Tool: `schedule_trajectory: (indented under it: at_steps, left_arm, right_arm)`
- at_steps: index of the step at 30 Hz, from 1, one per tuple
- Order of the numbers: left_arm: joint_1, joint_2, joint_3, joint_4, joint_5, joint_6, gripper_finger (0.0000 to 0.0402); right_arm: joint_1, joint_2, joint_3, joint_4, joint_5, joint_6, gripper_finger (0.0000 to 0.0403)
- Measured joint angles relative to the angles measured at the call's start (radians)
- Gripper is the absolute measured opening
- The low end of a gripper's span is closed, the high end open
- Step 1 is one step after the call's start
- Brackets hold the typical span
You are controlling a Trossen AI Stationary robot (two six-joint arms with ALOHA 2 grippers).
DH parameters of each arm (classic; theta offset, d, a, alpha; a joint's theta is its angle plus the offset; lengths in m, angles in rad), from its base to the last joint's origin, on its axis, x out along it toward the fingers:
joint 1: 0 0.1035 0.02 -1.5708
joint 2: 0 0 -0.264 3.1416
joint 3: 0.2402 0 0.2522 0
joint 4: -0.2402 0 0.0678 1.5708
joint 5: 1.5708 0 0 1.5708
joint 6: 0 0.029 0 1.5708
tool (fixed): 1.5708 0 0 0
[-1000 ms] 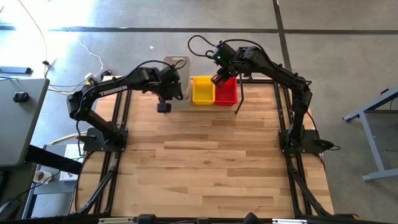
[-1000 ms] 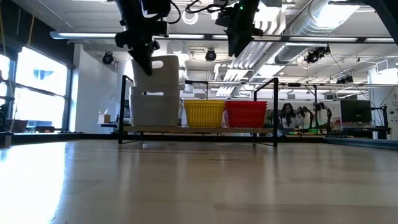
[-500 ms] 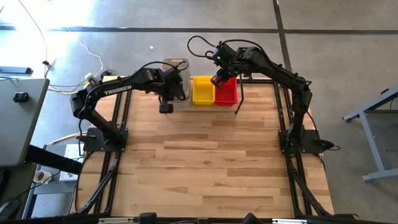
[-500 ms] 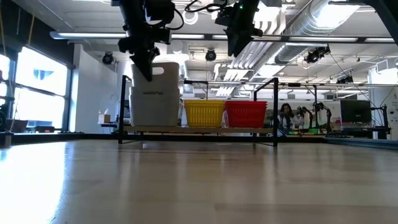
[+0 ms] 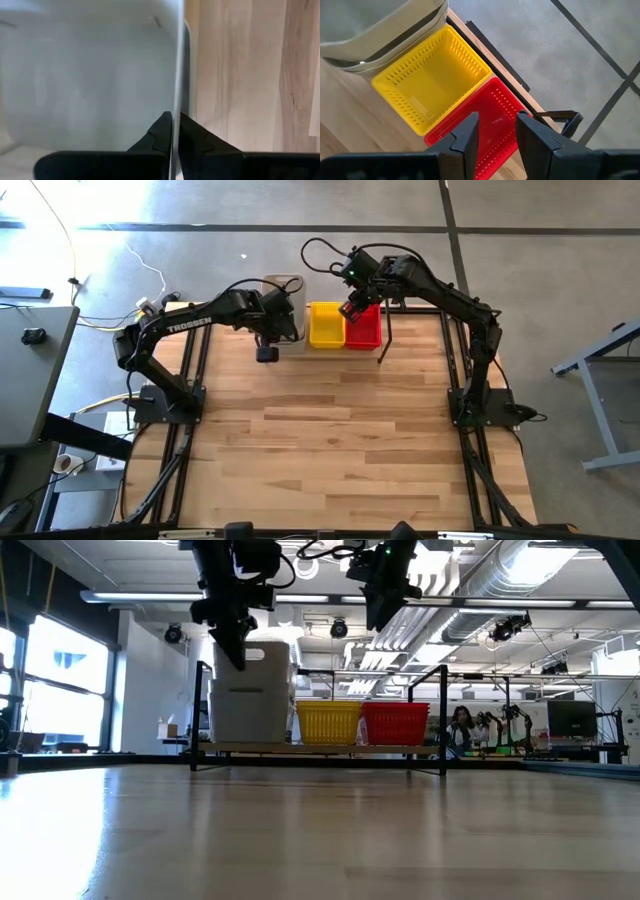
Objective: Stack baskets on shelf by color
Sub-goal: Stack the gray bin on the gray bins on the shelf, then return to Home Position
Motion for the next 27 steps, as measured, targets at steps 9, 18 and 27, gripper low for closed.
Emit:
schedule_trajectory:
  at_steps: [9, 18, 27]
  left_arm:
    - [0.000, 0.000, 0.000, 0.002, -0.001, 0.003, 0.0064]
    - [0.000, -0.001, 0.000, 0.001, 0.001, -0.001, 0.0114]
    - [-0.002, -0.007, 0.137, -0.114, 0.013, -0.109, 0.0131]
  right_arm:
    - [0.000, 0.000, 0.000, 0.000, 0.000, 0.000, 0.0114]
    - [0.000, 0.000, 0.000, 0.000, 0.000, 0.000, 0.0114]
    - [0.006, 0.000, 0.000, -0.012, -0.050, -0.026, 0.0114]
